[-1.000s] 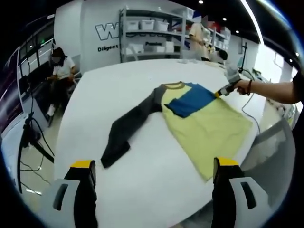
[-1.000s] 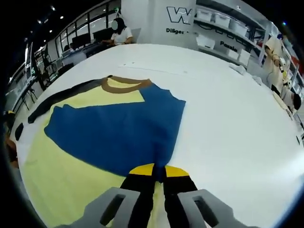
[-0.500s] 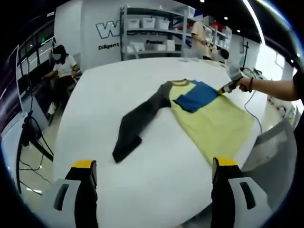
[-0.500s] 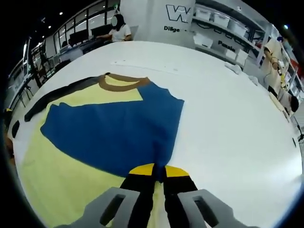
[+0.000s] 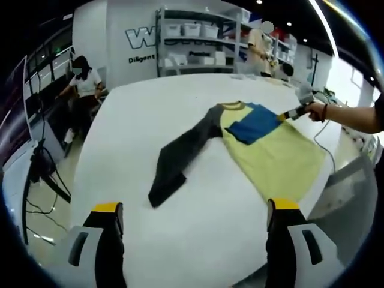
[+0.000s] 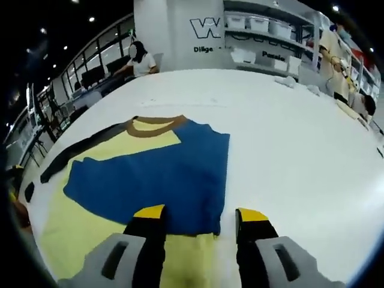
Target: Fold the garment on the visible template until the final outline fits inside the template.
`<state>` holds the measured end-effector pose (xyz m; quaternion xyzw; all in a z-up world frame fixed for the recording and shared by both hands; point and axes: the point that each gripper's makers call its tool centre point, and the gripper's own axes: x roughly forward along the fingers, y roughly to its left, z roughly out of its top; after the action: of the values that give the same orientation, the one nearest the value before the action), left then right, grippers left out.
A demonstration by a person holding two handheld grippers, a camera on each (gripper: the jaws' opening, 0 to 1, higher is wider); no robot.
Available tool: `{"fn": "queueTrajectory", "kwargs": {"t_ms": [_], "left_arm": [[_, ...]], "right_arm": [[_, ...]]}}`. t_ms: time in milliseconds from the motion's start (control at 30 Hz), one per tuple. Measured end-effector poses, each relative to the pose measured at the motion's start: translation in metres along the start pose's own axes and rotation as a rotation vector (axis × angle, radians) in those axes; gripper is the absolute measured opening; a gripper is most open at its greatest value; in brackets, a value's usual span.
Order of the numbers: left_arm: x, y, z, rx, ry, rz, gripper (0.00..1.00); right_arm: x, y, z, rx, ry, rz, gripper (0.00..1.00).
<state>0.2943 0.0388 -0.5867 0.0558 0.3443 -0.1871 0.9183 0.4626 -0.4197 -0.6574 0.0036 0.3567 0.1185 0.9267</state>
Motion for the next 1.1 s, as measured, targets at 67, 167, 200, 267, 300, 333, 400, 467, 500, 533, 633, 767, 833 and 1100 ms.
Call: {"fn": "queueTrajectory", "kwargs": {"t_ms": [67, 167, 200, 267, 300, 333, 400, 467, 500, 533, 633, 767, 833, 1100], "left_arm": [[0.000, 0.001, -0.001, -0.005, 0.001, 0.003, 0.94], [0.001, 0.002, -0.001, -0.019, -0.001, 0.004, 0.92], [0.002, 0.003, -0.001, -0.029, -0.004, 0.009, 0.92], [0.003, 0.005, -0.003, -0.036, -0.003, 0.012, 0.92], [0.004, 0.006, -0.003, -0.040, -0.001, 0.016, 0.91], [0.005, 0.007, -0.004, -0.042, 0.000, 0.019, 0.91], [0.005, 0.007, -0.005, -0.045, 0.000, 0.022, 0.90], [0.006, 0.010, -0.005, -0.052, 0.000, 0.030, 0.88], [0.007, 0.012, -0.005, -0.054, 0.000, 0.038, 0.87], [0.007, 0.014, -0.004, -0.053, -0.004, 0.046, 0.86], [0.008, 0.016, -0.001, -0.069, -0.024, 0.052, 0.85], [0.009, 0.019, -0.004, -0.055, -0.011, 0.067, 0.83], [0.010, 0.022, -0.004, -0.055, -0.014, 0.076, 0.80], [0.016, 0.042, -0.008, -0.151, -0.033, 0.125, 0.72]], "right_arm": [[-0.006, 0.010, 0.006, -0.007, -0.037, 0.026, 0.58], [-0.017, 0.025, 0.010, -0.006, -0.063, 0.075, 0.71], [-0.022, 0.029, 0.012, -0.013, -0.071, 0.085, 0.74], [-0.029, 0.036, 0.012, -0.032, -0.077, 0.101, 0.79], [-0.035, 0.041, 0.012, -0.044, -0.082, 0.113, 0.81], [-0.037, 0.043, 0.012, -0.049, -0.084, 0.117, 0.83], [-0.049, 0.053, 0.012, -0.068, -0.097, 0.149, 0.86], [-0.056, 0.060, 0.012, -0.080, -0.108, 0.169, 0.90], [-0.061, 0.064, 0.011, -0.086, -0.110, 0.178, 0.92], [-0.064, 0.067, 0.009, -0.085, -0.111, 0.186, 0.94], [-0.074, 0.080, 0.007, -0.077, -0.114, 0.231, 0.99], [-0.091, 0.093, 0.003, -0.116, -0.119, 0.258, 0.99], [-0.098, 0.097, 0.002, -0.132, -0.118, 0.268, 0.99], [-0.122, 0.104, -0.004, -0.182, -0.136, 0.269, 0.99]]}}
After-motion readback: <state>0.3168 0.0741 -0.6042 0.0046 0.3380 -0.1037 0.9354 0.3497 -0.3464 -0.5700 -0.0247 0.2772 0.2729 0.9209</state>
